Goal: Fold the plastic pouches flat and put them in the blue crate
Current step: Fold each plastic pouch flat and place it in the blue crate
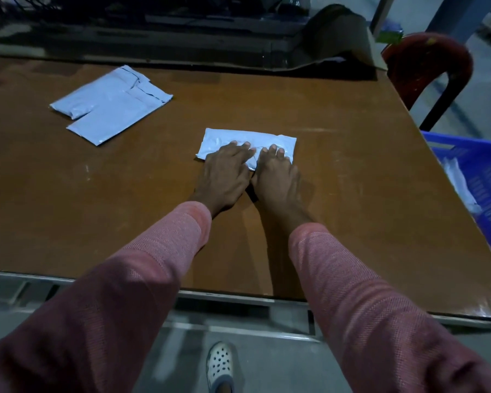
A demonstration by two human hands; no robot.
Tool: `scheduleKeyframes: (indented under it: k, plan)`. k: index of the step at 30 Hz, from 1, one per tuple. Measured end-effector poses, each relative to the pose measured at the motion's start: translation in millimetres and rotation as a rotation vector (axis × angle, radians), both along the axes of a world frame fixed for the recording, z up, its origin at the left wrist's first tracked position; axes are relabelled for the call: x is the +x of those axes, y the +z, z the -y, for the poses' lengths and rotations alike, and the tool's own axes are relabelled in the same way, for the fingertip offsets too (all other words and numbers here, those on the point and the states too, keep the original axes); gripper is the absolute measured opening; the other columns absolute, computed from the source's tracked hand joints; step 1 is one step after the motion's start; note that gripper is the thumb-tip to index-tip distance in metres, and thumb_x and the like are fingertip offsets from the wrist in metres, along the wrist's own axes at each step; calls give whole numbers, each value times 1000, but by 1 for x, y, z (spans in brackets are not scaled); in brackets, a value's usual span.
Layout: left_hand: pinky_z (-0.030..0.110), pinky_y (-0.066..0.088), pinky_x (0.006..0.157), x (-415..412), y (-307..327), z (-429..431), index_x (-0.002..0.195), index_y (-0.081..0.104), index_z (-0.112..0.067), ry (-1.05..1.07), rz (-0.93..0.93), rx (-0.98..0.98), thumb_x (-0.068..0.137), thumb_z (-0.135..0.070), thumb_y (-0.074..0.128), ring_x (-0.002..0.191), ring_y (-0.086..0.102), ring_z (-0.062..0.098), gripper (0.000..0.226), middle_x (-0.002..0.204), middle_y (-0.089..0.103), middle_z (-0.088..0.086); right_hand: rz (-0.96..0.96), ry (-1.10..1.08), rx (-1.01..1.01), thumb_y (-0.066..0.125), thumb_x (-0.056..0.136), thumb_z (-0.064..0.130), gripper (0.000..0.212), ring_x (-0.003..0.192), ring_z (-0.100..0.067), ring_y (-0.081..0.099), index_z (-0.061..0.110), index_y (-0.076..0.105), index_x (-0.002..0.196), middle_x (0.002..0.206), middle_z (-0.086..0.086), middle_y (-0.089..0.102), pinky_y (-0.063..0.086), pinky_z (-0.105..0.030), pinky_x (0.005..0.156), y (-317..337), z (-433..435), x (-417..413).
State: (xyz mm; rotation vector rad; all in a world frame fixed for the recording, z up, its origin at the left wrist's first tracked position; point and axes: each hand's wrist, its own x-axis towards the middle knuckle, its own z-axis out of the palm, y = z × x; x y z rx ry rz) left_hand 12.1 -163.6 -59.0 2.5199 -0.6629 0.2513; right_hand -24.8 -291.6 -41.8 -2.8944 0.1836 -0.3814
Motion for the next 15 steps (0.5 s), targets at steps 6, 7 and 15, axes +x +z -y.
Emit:
scheduleKeyframes:
  k: [6, 7, 15]
  plan:
    - [47, 41, 90, 6, 0, 17, 110, 66, -12, 93, 198, 85, 100, -23, 40, 107, 58, 31, 30, 112, 66, 7, 83, -24, 74, 50, 96, 23, 26, 88, -38, 66, 7, 71, 96, 99, -16, 71, 33, -32, 63, 20, 18, 4]
    - [47, 41, 95, 9, -3, 18, 109, 63, -11, 80, 223, 73, 102, -23, 40, 113, 57, 32, 26, 117, 63, 8, 140, -35, 129, 54, 95, 20, 19, 88, -39, 65, 8, 70, 95, 98, -16, 70, 37, -32, 62, 17, 22, 6]
    - [46, 10, 128, 22, -13, 18, 162, 25, -25, 42, 40, 191, 105, -30, 23, 158, 11, 19, 58, 170, 21, -4, 106, -30, 240, 28, 103, 27, 54, 139, -33, 46, 1, 46, 147, 150, -19, 49, 38, -43, 115, -19, 24, 29]
